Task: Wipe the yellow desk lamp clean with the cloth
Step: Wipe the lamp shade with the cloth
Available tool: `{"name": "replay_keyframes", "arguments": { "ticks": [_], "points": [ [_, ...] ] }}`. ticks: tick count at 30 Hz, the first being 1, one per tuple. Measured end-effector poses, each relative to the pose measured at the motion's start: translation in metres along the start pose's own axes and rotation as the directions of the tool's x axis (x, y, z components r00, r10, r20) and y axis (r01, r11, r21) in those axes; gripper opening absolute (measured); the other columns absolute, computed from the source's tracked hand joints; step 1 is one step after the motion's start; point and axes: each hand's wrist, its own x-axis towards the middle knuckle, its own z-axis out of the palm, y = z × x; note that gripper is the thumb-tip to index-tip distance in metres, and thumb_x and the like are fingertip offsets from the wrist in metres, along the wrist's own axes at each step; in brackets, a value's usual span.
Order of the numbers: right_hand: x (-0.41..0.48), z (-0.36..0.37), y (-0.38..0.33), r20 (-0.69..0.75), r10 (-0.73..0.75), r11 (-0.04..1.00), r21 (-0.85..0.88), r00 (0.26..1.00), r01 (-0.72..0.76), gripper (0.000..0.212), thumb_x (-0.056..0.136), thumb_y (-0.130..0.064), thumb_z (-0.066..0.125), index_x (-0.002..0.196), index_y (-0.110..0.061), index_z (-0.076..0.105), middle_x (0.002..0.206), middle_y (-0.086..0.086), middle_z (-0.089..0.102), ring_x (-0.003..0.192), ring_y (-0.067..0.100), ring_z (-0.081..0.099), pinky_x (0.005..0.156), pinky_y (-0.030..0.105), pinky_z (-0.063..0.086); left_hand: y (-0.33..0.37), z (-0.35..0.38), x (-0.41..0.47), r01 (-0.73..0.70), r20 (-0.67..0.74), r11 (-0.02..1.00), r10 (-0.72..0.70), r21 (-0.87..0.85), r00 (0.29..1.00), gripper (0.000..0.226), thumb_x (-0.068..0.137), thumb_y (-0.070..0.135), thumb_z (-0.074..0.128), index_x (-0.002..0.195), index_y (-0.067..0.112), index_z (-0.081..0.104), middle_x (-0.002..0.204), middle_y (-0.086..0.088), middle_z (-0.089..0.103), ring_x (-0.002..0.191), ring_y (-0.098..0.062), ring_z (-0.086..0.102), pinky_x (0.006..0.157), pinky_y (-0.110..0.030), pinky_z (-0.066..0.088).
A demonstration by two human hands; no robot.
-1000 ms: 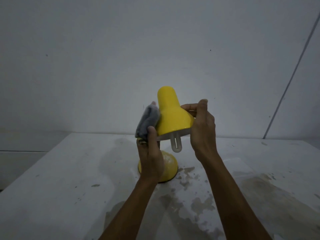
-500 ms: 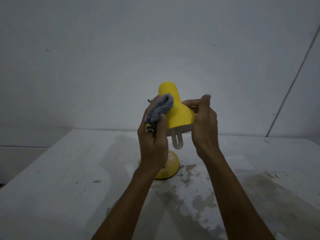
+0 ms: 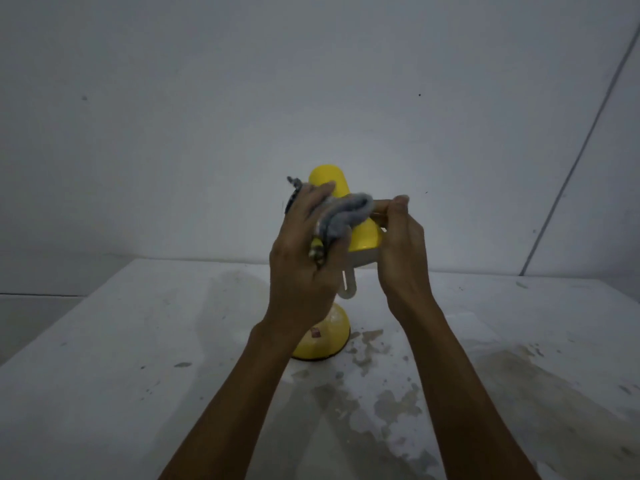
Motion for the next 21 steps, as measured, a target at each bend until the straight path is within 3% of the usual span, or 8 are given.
{"name": "replay_keyframes", "arguments": {
  "ticks": [2,4,7,11,13,15,19,21],
  "points": [
    [0.000,0.000,0.000,0.004,0.015,1.000,0.000,1.000,-0.015,0.049,0.107,-0.044,0.032,0.091,-0.027,0.075,0.096,-0.009,0.074,0.097,0.013,0.068,0.090,0.042,0.055,0.003,-0.004,0.015,0.252,0.000,0.963,-0.253,-0.094,0.968,0.057,0.100,0.037,0.057,0.149,0.010,0.046,0.145,0.000,0.054,0.130,0.005,0.052,0.100,-0.017,0.048],
    [0.003,0.000,0.002,0.006,0.018,1.000,-0.008,1.000,-0.017,0.044,0.106,-0.039,0.036,0.092,-0.026,0.075,0.096,-0.013,0.074,0.098,0.008,0.066,0.089,0.037,0.052,-0.002,-0.014,0.034,0.334,0.074,0.940,-0.329,-0.075,0.942,0.068,0.097,0.045,0.057,0.155,0.015,0.038,0.153,0.005,0.048,0.129,0.014,0.047,0.098,-0.004,0.040],
    [0.005,0.000,0.003,0.005,0.015,1.000,-0.009,1.000,-0.014,0.038,0.105,-0.032,0.039,0.092,-0.024,0.075,0.093,-0.018,0.073,0.095,0.002,0.064,0.083,0.030,0.049,0.002,-0.024,0.046,0.401,0.232,0.915,-0.383,-0.038,0.894,0.062,0.099,0.054,0.050,0.155,0.029,0.040,0.157,0.010,0.045,0.142,-0.005,0.043,0.114,-0.022,0.039],
    [0.006,0.000,0.004,-0.017,0.042,0.999,-0.014,0.999,-0.042,0.037,0.103,-0.032,0.041,0.091,-0.026,0.075,0.096,-0.013,0.072,0.099,0.013,0.065,0.090,0.044,0.053,0.007,-0.027,0.038,0.625,0.243,0.780,-0.603,-0.017,0.760,0.024,0.103,0.050,0.044,0.121,0.041,0.058,0.123,-0.002,0.067,0.117,-0.026,0.064,0.104,-0.050,0.051],
    [0.006,-0.001,0.004,-0.011,0.052,0.999,-0.011,0.999,-0.052,0.037,0.103,-0.032,0.041,0.090,-0.025,0.075,0.098,-0.011,0.072,0.101,0.016,0.065,0.092,0.048,0.053,0.010,-0.035,0.038,0.696,0.262,0.717,-0.679,0.038,0.686,0.028,0.102,0.056,0.044,0.102,0.036,0.063,0.108,-0.018,0.068,0.109,-0.038,0.066,0.100,-0.060,0.051],
    [0.006,-0.001,0.004,0.001,0.047,0.999,-0.013,0.999,-0.047,0.037,0.103,-0.030,0.041,0.090,-0.024,0.075,0.100,-0.009,0.073,0.102,0.017,0.064,0.093,0.050,0.052,0.014,-0.045,0.040,0.708,0.291,0.687,-0.720,0.166,0.630,0.041,0.100,0.060,0.042,0.099,0.026,0.065,0.108,-0.028,0.066,0.106,-0.043,0.066,0.100,-0.061,0.051],
    [0.005,0.001,0.004,-0.012,0.056,0.998,-0.010,0.998,-0.056,0.038,0.103,-0.032,0.040,0.090,-0.025,0.075,0.101,-0.008,0.073,0.103,0.019,0.064,0.093,0.052,0.052,0.025,-0.062,0.040,0.658,0.399,0.642,-0.764,0.393,0.507,0.054,0.101,0.059,0.038,0.105,0.013,0.066,0.111,-0.024,0.068,0.105,-0.040,0.066,0.099,-0.057,0.051],
    [0.005,0.002,0.003,-0.027,0.068,0.998,-0.004,0.997,-0.068,0.037,0.101,-0.035,0.041,0.089,-0.026,0.075,0.100,-0.008,0.073,0.102,0.020,0.065,0.093,0.053,0.053,0.029,-0.066,0.039,0.630,0.425,0.689,-0.721,0.358,0.547,0.051,0.102,0.055,0.041,0.105,0.011,0.067,0.107,-0.028,0.068,0.101,-0.043,0.066,0.098,-0.060,0.051]
  ]
}}
